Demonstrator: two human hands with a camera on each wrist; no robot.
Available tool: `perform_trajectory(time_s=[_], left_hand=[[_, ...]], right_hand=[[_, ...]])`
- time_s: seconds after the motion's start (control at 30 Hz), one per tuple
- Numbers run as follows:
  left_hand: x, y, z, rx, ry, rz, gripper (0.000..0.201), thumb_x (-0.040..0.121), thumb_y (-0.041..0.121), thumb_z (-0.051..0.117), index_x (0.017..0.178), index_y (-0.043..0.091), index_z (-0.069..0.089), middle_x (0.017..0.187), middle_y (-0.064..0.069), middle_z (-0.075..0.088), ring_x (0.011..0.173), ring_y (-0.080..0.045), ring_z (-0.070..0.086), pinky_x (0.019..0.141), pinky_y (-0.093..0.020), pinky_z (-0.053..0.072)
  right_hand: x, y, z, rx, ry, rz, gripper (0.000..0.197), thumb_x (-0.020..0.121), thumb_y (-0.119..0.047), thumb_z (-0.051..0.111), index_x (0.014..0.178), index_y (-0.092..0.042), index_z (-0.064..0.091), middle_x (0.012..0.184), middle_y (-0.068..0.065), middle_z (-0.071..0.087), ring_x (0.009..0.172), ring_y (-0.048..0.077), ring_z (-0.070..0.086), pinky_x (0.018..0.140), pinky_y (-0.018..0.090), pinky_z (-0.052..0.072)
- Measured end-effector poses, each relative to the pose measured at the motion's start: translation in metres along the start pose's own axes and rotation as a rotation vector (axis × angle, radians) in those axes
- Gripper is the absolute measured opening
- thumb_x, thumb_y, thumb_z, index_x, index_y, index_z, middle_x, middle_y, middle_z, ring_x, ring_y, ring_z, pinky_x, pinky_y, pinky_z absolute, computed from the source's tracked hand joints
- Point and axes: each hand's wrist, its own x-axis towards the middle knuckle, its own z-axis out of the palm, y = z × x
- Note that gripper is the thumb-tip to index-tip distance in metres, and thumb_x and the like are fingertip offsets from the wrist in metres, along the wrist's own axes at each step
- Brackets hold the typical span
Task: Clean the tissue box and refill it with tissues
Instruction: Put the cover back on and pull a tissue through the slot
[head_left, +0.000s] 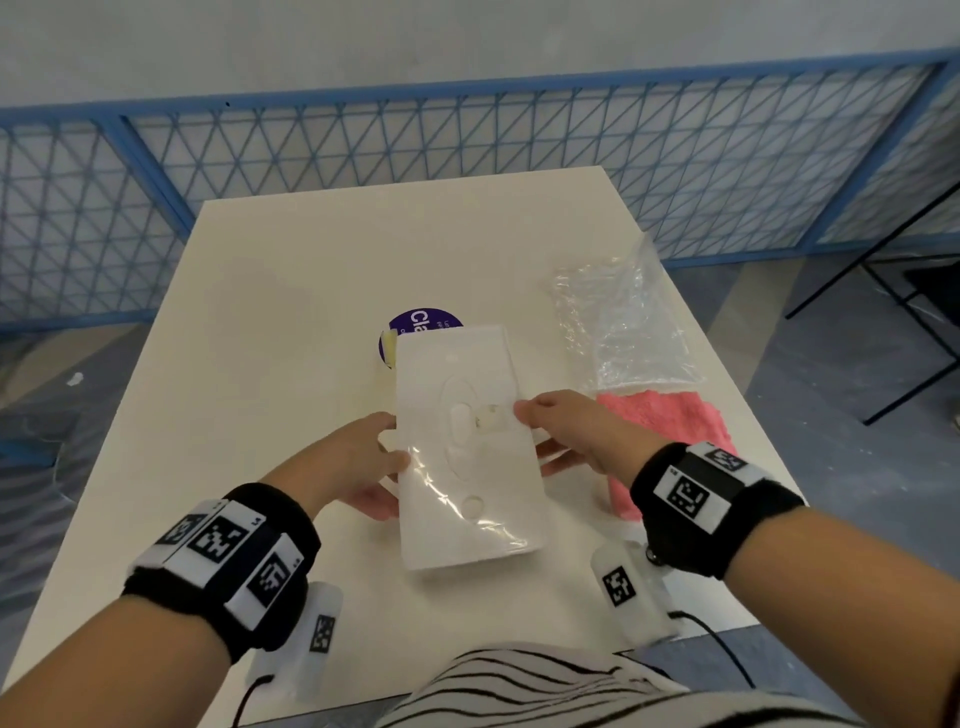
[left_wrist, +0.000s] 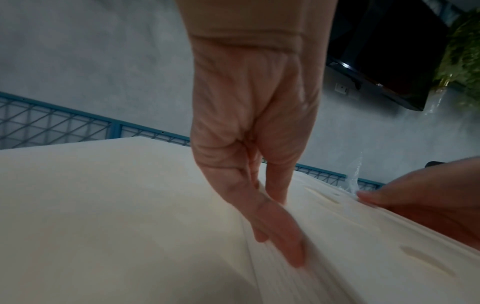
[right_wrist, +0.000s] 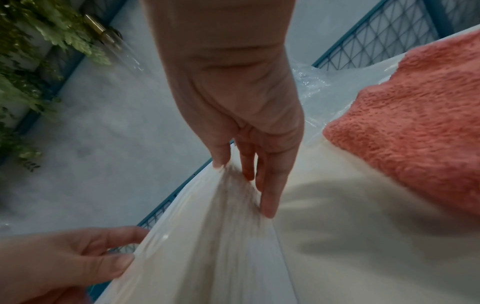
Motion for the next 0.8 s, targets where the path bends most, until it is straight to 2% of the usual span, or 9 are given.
perform_trajectory(time_s=[0.07,0.13,0.37,0.43,0.53,0.6,0.7,0.73,0.8], left_hand=[[-0.003,0.000,0.002,-0.037,-0.048,0.012,0.042,0.095,0.007,0.049,0.132,0.026,0.041,0.101,-0.015,0.065,0.061,-0.026,0.070,0.055,-0.031,0.059],[-0.002,-0.001,0.003,-0.056,-0.049,0.017,0.048,0.095,0.006,0.049,0.139,0.024,0.040,0.099,-0.015,0.064,0.060,-0.025,0.070,0.053,-0.029,0.059],[0.001,-0.002,0.002,-0.051,-0.047,0.022,0.051,0.095,0.004,0.047,0.142,0.024,0.040,0.098,-0.014,0.063,0.054,-0.019,0.069,0.047,-0.025,0.055],[-0.001,-0.001,0.002,-0.053,-0.041,0.026,0.050,0.095,0.003,0.046,0.140,0.023,0.040,0.099,-0.016,0.062,0.055,-0.021,0.069,0.049,-0.026,0.056],[-0.010,-0.003,0.003,-0.043,-0.043,0.027,0.035,0.095,0.004,0.048,0.127,0.017,0.043,0.099,-0.020,0.064,0.055,-0.023,0.069,0.051,-0.029,0.058],[-0.020,-0.004,0.010,0.021,-0.121,-0.040,0.018,0.095,0.010,0.051,0.111,0.004,0.045,0.085,-0.019,0.067,0.051,-0.021,0.068,0.049,-0.030,0.057],[-0.034,-0.007,0.018,0.295,-0.272,-0.153,0.036,0.096,0.031,0.051,0.089,-0.004,0.057,0.065,-0.012,0.069,0.045,-0.017,0.064,0.045,-0.024,0.052],[-0.035,-0.005,0.017,0.376,-0.258,-0.161,0.040,0.096,0.036,0.050,0.084,-0.002,0.057,0.062,-0.009,0.068,0.043,-0.016,0.063,0.044,-0.022,0.050],[-0.033,0.001,0.007,0.549,-0.112,-0.101,0.040,0.095,0.041,0.047,0.080,0.006,0.055,0.070,-0.008,0.070,0.049,-0.016,0.061,0.046,-0.020,0.046]], right_hand=[[0.002,-0.002,-0.002,0.048,0.002,0.025,0.030,0.098,-0.031,0.050,0.114,-0.006,0.057,0.102,0.005,0.064,0.070,0.022,0.064,0.073,0.040,0.057],[0.003,-0.003,-0.005,0.060,-0.021,0.063,0.029,0.097,-0.031,0.052,0.113,-0.007,0.056,0.097,0.003,0.064,0.068,0.022,0.065,0.071,0.038,0.057],[0.013,-0.001,-0.007,0.042,-0.030,0.081,0.020,0.096,-0.028,0.055,0.104,-0.010,0.055,0.101,0.006,0.063,0.065,0.025,0.064,0.079,0.045,0.057],[0.013,0.002,-0.002,0.052,0.024,0.035,0.022,0.096,-0.028,0.054,0.106,-0.008,0.055,0.094,0.004,0.062,0.060,0.024,0.063,0.072,0.043,0.058],[0.010,-0.003,0.006,-0.008,0.060,-0.042,0.027,0.097,-0.028,0.051,0.111,-0.005,0.055,0.093,0.003,0.062,0.059,0.021,0.062,0.054,0.030,0.055],[0.010,-0.010,0.007,-0.118,0.031,-0.101,0.028,0.098,-0.029,0.049,0.113,-0.007,0.059,0.100,0.005,0.063,0.066,0.020,0.062,0.057,0.027,0.054],[0.007,-0.019,0.001,-0.258,0.024,-0.172,0.031,0.098,-0.033,0.046,0.121,-0.016,0.060,0.114,0.004,0.063,0.081,0.019,0.062,0.069,0.030,0.052],[0.002,-0.020,-0.004,-0.303,0.025,-0.165,0.032,0.098,-0.034,0.046,0.122,-0.017,0.058,0.117,0.003,0.062,0.085,0.019,0.061,0.071,0.031,0.052],[-0.011,-0.013,-0.019,-0.433,0.013,-0.117,0.031,0.097,-0.034,0.047,0.120,-0.016,0.058,0.117,0.003,0.062,0.088,0.020,0.061,0.071,0.032,0.052]])
